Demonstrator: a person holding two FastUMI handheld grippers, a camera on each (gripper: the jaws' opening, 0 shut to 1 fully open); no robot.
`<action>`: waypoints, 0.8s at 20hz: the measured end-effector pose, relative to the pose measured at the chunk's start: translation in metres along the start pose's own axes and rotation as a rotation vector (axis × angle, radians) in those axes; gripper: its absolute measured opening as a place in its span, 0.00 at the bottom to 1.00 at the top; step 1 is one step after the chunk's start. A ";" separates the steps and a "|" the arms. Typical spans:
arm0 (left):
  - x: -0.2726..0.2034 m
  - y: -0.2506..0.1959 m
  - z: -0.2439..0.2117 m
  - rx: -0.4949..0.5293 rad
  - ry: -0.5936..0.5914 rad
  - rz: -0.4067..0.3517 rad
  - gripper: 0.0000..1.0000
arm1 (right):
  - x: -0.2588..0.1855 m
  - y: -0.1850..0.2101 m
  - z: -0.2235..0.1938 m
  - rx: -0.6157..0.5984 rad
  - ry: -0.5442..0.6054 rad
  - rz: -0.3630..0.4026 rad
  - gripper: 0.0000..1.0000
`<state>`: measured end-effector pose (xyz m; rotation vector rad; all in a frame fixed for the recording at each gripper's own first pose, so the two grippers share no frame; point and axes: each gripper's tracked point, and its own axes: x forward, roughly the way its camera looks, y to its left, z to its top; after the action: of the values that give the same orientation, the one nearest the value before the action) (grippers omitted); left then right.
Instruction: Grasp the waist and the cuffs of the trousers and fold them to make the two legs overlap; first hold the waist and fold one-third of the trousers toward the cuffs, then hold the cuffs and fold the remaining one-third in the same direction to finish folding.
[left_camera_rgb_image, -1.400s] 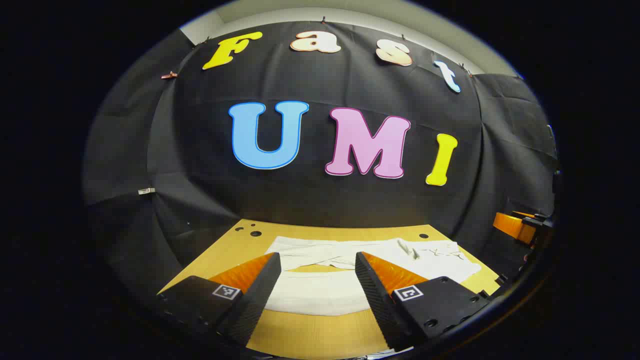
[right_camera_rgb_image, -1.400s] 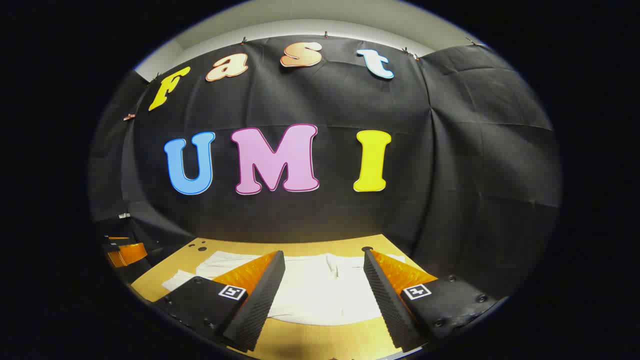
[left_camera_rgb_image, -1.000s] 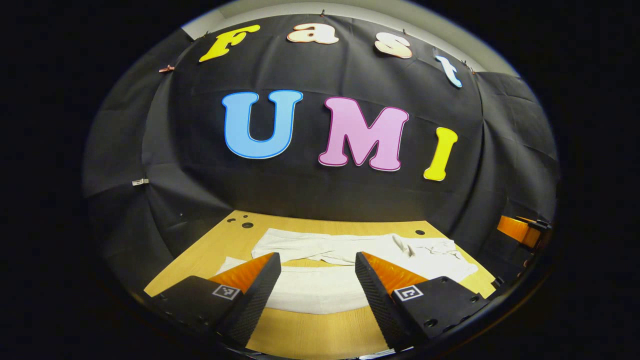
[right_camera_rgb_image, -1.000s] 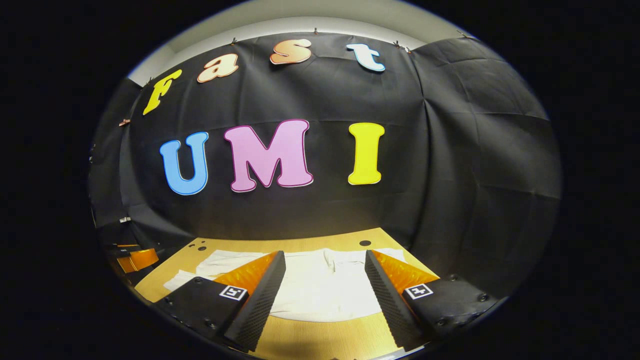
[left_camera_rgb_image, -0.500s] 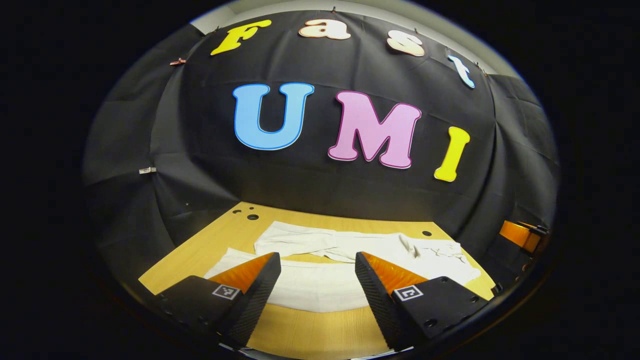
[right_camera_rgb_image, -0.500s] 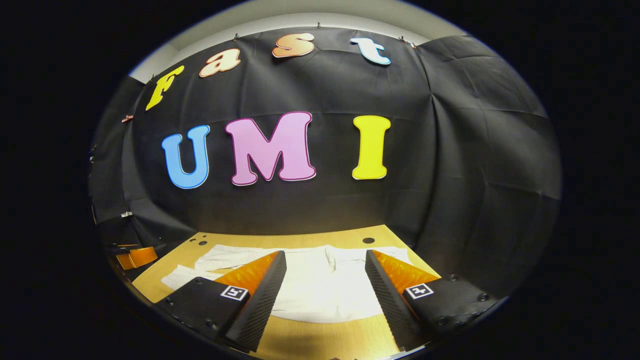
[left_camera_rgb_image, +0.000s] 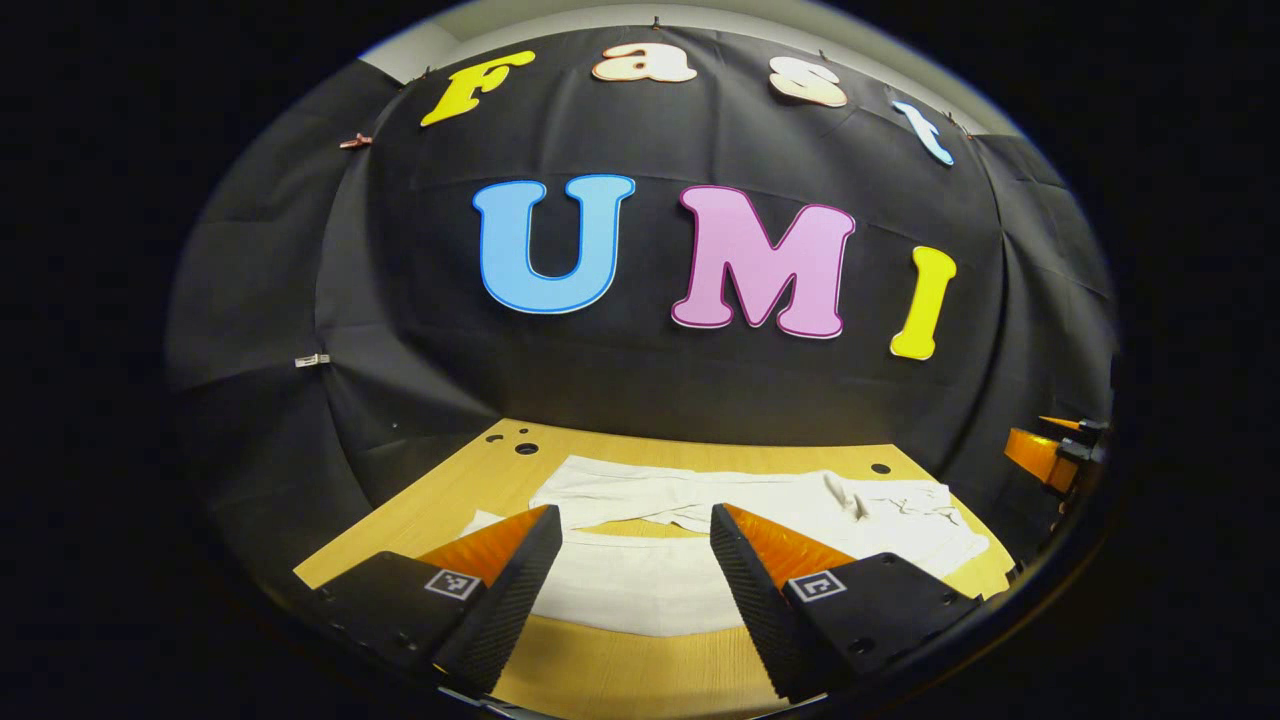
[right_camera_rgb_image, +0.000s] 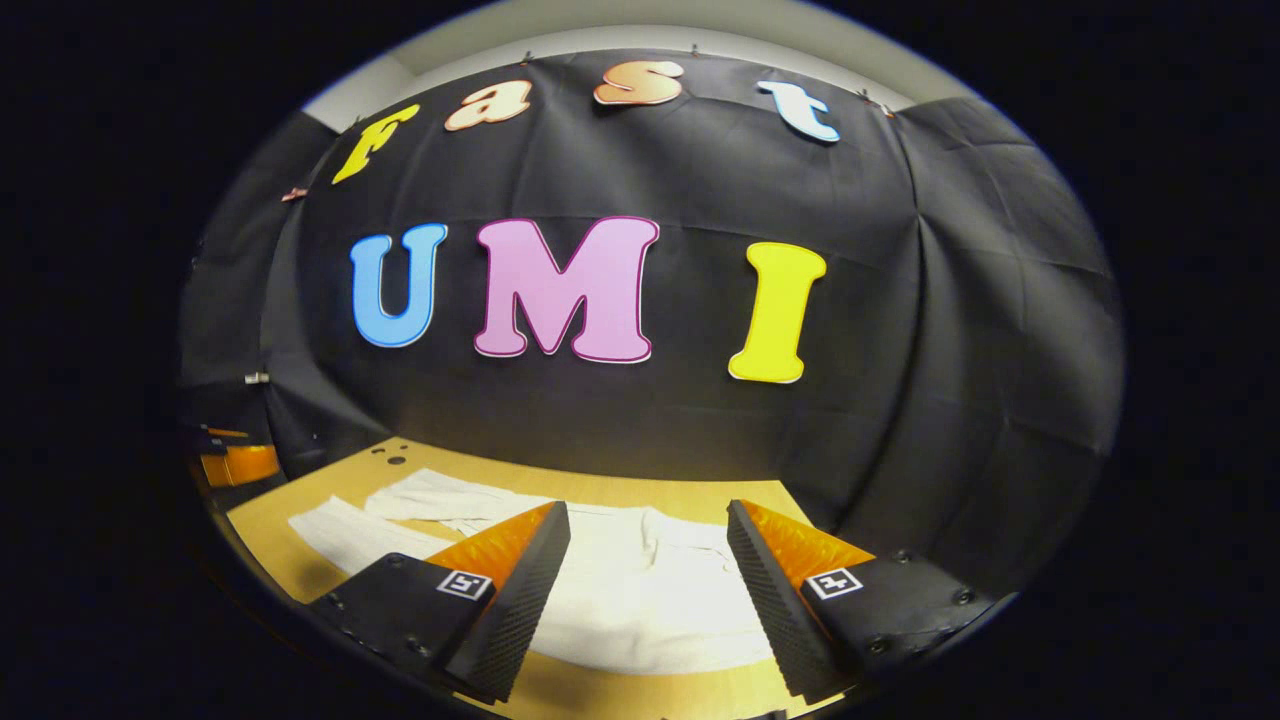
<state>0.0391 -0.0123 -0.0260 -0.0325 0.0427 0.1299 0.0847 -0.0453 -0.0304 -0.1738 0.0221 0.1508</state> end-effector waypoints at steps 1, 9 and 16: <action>0.003 0.002 -0.001 -0.006 0.003 0.008 0.96 | 0.005 -0.007 -0.002 -0.037 0.001 0.005 0.97; 0.014 0.024 -0.020 0.014 0.058 0.097 0.95 | 0.031 -0.079 -0.053 -0.311 0.092 0.053 0.98; 0.007 0.042 -0.045 0.042 0.137 0.145 0.96 | 0.027 -0.131 -0.130 -0.587 0.247 0.153 0.98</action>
<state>0.0387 0.0283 -0.0729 0.0039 0.1848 0.2719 0.1302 -0.1920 -0.1374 -0.7768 0.2390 0.2863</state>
